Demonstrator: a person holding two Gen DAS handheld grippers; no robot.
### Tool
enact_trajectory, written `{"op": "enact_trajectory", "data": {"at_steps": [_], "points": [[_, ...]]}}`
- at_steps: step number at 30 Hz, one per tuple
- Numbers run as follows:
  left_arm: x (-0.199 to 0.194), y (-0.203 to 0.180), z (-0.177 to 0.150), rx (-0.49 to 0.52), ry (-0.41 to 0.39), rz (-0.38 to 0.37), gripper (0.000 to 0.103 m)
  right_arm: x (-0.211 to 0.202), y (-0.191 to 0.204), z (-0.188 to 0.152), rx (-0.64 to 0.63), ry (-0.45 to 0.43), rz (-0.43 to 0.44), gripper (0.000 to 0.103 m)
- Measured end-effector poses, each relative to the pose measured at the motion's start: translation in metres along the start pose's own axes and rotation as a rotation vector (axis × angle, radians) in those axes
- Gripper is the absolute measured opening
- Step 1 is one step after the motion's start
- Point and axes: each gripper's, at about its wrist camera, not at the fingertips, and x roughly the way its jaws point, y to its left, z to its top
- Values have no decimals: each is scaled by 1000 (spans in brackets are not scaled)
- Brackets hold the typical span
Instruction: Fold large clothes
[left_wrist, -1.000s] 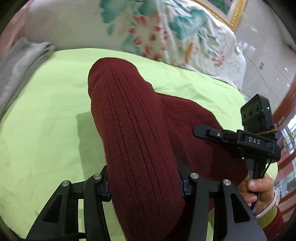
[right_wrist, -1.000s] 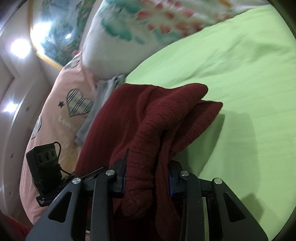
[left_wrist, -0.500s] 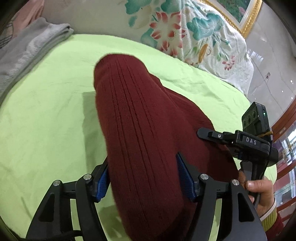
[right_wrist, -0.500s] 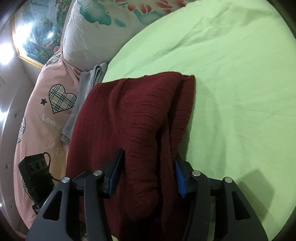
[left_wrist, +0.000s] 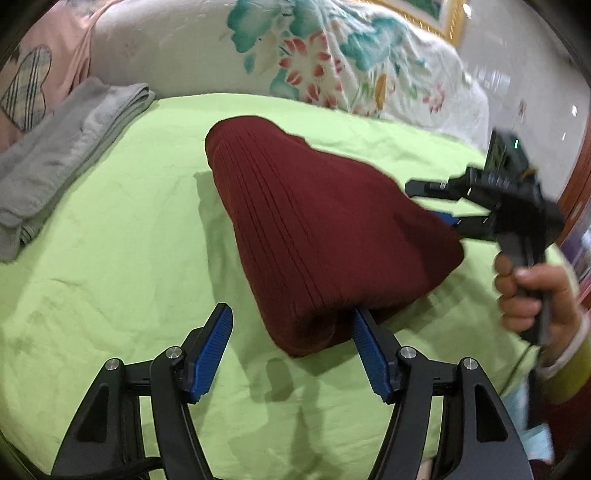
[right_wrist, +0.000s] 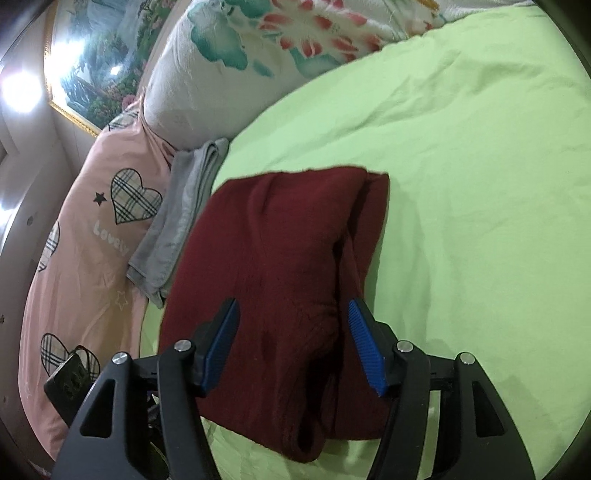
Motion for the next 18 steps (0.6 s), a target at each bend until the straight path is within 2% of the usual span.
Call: {"op": "enact_trajectory", "data": {"at_steps": [2, 3, 5, 6, 7, 8, 9, 12, 14, 17, 18], "points": [[4, -4, -1, 21, -8, 61, 62, 4, 1, -3, -3, 9, 2, 62], [7, -3, 0, 24, -7, 67, 60, 6, 2, -3, -7, 12, 0, 62], [8, -5, 2, 40, -26, 90, 52, 9, 4, -3, -16, 17, 0, 62], [8, -12, 1, 72, -44, 128, 45, 12, 4, -2, -21, 21, -2, 58], [11, -16, 1, 99, -51, 162, 34, 15, 5, -2, -23, 25, -7, 53], [14, -24, 0, 140, -59, 220, 31, 19, 5, -1, -24, 33, -21, 35], [18, -30, 0, 177, -68, 265, 26, 23, 5, 0, -25, 47, -36, 23], [19, -50, -4, 293, -97, 352, 22, 13, 14, 4, -67, 13, -50, 18], [22, -70, -11, 419, -116, 430, 21, -2, 17, 7, -97, -24, -58, 17], [36, -88, -23, 547, -113, 496, 20, -12, 8, 11, -100, -36, -108, 17], [39, -91, -25, 563, -108, 497, 20, -9, -2, 12, -84, -26, -136, 17]]}}
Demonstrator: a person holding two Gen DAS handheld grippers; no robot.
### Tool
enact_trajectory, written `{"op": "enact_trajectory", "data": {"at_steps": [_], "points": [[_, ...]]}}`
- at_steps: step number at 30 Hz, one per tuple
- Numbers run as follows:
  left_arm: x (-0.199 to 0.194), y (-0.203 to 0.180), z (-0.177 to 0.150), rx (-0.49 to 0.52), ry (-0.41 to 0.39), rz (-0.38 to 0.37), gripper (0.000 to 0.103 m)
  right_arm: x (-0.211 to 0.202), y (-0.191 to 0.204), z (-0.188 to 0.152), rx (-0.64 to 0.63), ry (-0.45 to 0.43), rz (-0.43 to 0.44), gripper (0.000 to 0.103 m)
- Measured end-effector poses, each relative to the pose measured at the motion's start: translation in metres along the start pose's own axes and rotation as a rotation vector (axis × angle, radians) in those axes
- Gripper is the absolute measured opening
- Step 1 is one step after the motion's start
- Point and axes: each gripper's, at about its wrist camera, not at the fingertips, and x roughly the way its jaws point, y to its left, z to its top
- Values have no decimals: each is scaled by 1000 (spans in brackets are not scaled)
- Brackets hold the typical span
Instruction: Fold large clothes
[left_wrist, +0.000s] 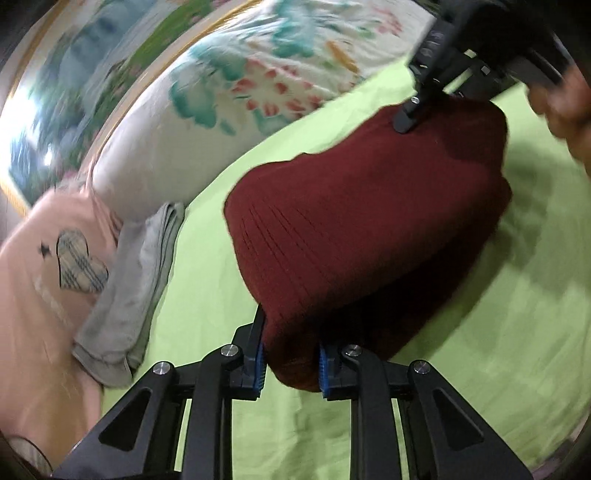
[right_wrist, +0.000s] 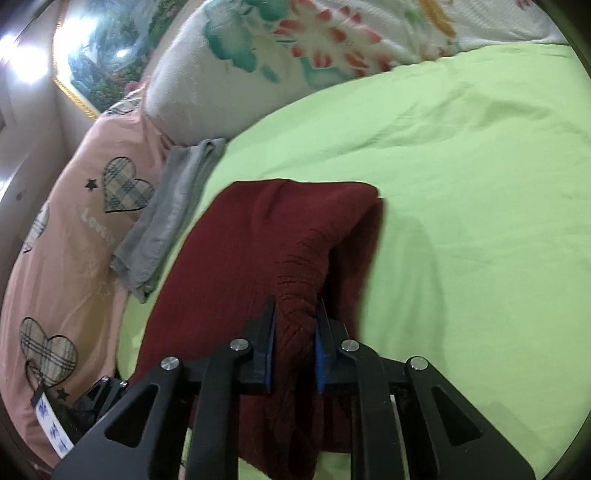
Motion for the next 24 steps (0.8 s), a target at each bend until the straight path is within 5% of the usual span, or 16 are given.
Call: {"op": "enact_trajectory", "data": {"at_steps": [6, 10, 14, 19, 24], "points": [[6, -4, 3, -9, 8, -56, 25, 21, -24, -9, 57, 42, -22, 17], [-3, 32, -9, -148, 11, -272, 33, 15, -22, -6, 42, 44, -29, 19], [-10, 74, -26, -328, -10, -490, 33, 3, -26, -5, 89, 29, -52, 46], [-3, 119, -22, -517, -79, -618, 23, -39, -7, 4, 73, -126, -47, 46], [32, 140, 6, -639, -136, -780, 16, -21, 33, 19, -4, -91, 111, 46]]}}
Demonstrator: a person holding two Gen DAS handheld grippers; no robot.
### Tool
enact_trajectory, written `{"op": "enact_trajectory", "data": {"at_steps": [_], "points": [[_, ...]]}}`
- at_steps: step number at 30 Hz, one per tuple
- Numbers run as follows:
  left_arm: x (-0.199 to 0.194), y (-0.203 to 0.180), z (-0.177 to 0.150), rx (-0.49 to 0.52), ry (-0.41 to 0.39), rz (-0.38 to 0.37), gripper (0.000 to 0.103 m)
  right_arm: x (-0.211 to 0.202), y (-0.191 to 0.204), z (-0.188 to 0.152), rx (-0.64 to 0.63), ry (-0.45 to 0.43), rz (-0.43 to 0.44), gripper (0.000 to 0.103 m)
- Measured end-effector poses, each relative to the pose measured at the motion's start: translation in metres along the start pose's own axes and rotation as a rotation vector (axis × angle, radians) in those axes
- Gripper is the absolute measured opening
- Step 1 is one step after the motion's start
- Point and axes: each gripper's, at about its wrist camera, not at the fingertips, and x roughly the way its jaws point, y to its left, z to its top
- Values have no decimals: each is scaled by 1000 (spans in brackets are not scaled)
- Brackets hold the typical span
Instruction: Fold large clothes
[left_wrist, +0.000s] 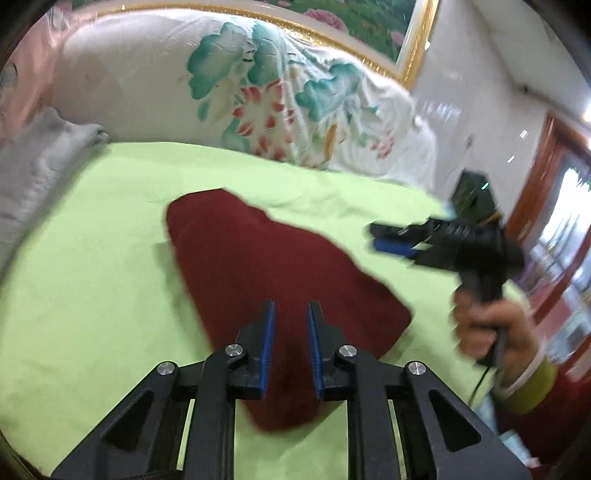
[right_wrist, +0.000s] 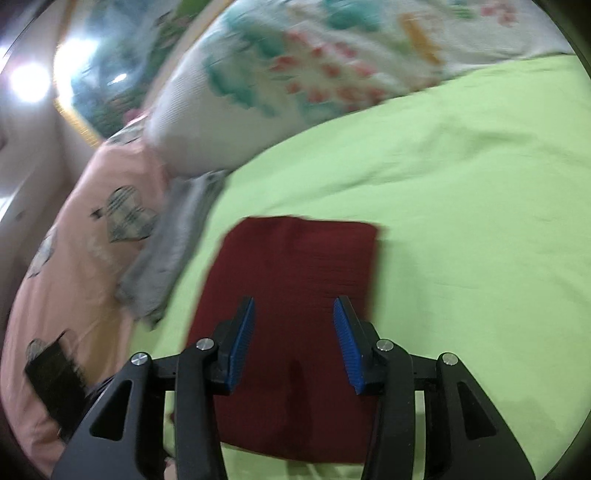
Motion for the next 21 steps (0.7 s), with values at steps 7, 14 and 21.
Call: {"op": "enact_trajectory", "data": {"at_steps": [7, 14, 21], "points": [[80, 15, -2, -58, 181, -59, 0, 69, -23, 4, 7, 113, -71, 41], [114, -5, -2, -13, 180, 9, 1, 81, -63, 16, 37, 95, -200, 7], [103, -8, -16, -20, 171, 14, 0, 74, -59, 13, 41, 103, -188, 11]]}}
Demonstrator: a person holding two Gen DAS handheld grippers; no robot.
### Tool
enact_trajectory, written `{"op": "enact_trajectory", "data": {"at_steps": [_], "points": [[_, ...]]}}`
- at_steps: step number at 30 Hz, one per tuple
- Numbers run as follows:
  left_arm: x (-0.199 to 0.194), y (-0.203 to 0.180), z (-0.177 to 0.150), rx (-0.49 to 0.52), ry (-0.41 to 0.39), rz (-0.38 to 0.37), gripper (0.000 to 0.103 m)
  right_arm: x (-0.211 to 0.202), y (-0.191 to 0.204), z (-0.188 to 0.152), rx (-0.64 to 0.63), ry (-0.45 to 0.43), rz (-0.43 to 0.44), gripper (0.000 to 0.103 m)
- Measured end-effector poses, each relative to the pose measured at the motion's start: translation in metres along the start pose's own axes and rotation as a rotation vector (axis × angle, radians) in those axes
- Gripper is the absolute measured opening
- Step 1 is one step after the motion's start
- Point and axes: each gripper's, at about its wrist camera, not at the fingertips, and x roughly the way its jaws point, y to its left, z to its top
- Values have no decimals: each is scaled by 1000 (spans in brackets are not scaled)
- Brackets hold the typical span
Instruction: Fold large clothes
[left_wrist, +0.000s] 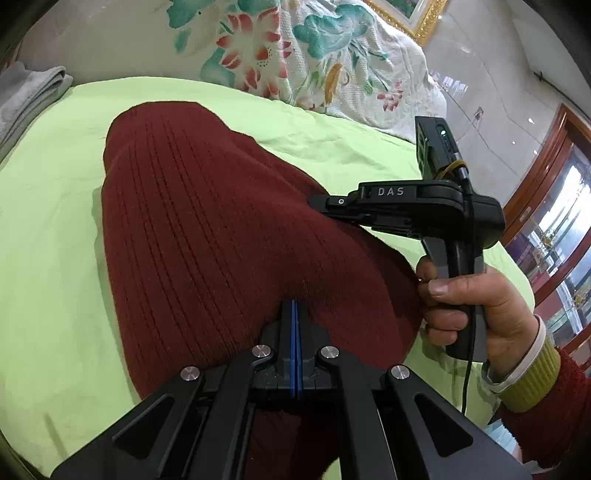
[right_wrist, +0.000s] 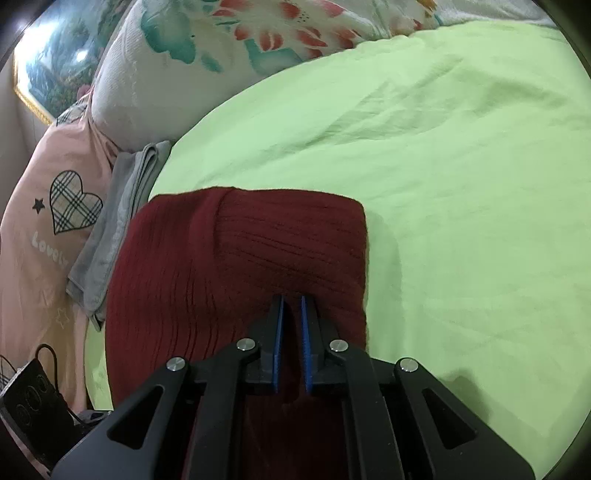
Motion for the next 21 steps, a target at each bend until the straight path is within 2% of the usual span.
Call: {"op": "enact_trajectory", "data": {"at_steps": [5, 10, 14, 17, 19, 21], "points": [[-20, -1, 0, -37, -11, 7, 1, -19, 7, -5, 15, -27, 21, 12], [-61, 0, -2, -58, -99, 22, 1, -30, 35, 5, -57, -50, 57, 17], [-59, 8, -7, -70, -66, 26, 1, -4, 74, 14, -137, -5, 118, 19], [-46, 1, -15, -29, -23, 23, 1, 27, 97, 14, -181, 59, 171, 19], [-36, -3, -20, -6, 1, 55, 0, 49, 98, 12, -199, 76, 75, 19], [-28, 0, -22, -15, 13, 46, 0, 63, 86, 13, -161, 94, 73, 16]]}}
